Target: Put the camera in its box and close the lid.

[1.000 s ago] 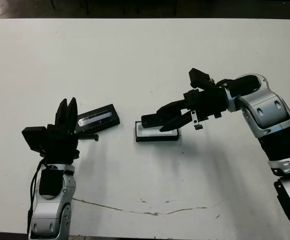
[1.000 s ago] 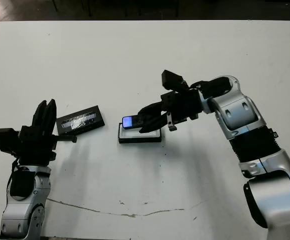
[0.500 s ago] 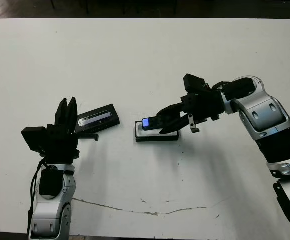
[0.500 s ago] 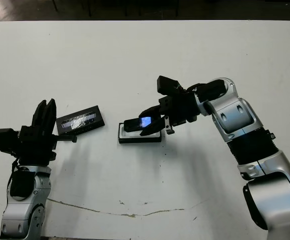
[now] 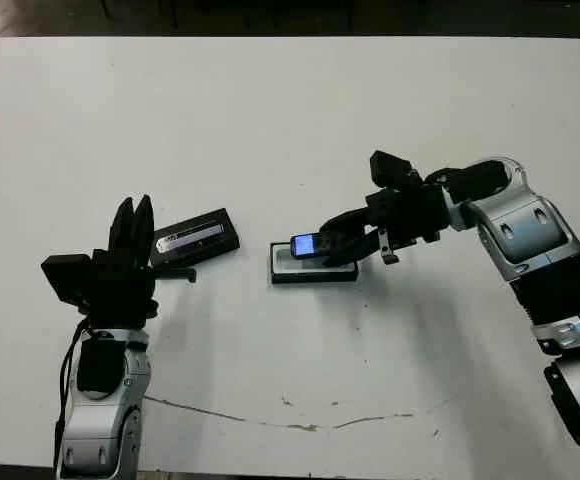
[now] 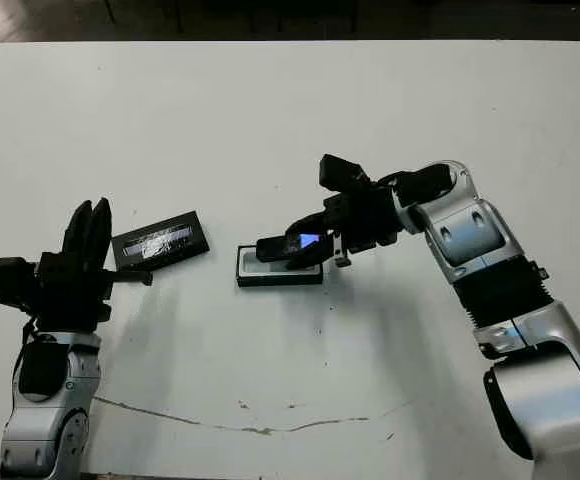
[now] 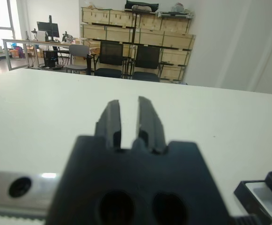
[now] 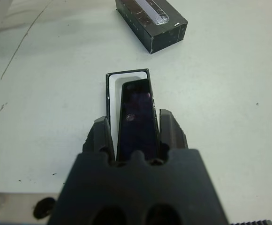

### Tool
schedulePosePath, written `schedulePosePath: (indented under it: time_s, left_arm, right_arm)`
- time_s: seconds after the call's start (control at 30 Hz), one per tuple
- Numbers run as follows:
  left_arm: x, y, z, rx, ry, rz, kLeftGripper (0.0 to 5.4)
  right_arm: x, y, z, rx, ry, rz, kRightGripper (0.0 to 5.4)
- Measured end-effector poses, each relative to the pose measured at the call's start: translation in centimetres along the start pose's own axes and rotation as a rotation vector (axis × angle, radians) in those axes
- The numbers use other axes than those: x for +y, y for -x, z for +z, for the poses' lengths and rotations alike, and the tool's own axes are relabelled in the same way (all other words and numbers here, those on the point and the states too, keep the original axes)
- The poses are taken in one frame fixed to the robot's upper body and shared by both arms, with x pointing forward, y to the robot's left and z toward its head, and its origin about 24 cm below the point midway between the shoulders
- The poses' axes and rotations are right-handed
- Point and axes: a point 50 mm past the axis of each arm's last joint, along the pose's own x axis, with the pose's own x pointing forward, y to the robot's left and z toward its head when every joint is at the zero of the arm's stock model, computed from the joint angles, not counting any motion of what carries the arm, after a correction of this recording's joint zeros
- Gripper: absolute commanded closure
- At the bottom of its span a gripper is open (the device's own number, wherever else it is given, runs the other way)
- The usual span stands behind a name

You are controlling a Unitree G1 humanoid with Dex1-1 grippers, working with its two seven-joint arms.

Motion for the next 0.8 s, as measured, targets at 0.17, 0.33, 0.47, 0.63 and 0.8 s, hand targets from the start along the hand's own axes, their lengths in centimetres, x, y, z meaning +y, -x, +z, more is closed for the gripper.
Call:
schedulePosePath:
  time_s: [0.17, 0.33, 0.47, 0.63, 0.8]
  left_arm:
    - [0.04, 0.01, 0.00, 0.001, -0.002, 0.000, 5.40]
    - [0.03, 0.01, -0.01, 0.002, -0.002, 0.000, 5.40]
    - [-0.01, 0.01, -0.02, 0.006, -0.002, -0.001, 5.40]
    - [-0.03, 0.02, 0.05, 0.004, -0.002, -0.002, 5.40]
    - [0.03, 0.06, 0.04, 0.005, -0.003, 0.000, 5.40]
  right_arm:
    - [0.02, -0.10, -0.02, -0.003, 0.009, 0.006, 4.92]
    - [0.16, -0.23, -0.08, 0.000, 0.012, 0.022, 4.92]
    - [0.28, -0.31, -0.05, -0.001, 0.017, 0.026, 4.92]
    - [0.36, -0.46, -0.08, 0.005, 0.020, 0.032, 4.92]
    - [0.38, -0.52, -0.14, 0.008, 0.017, 0.035, 4.92]
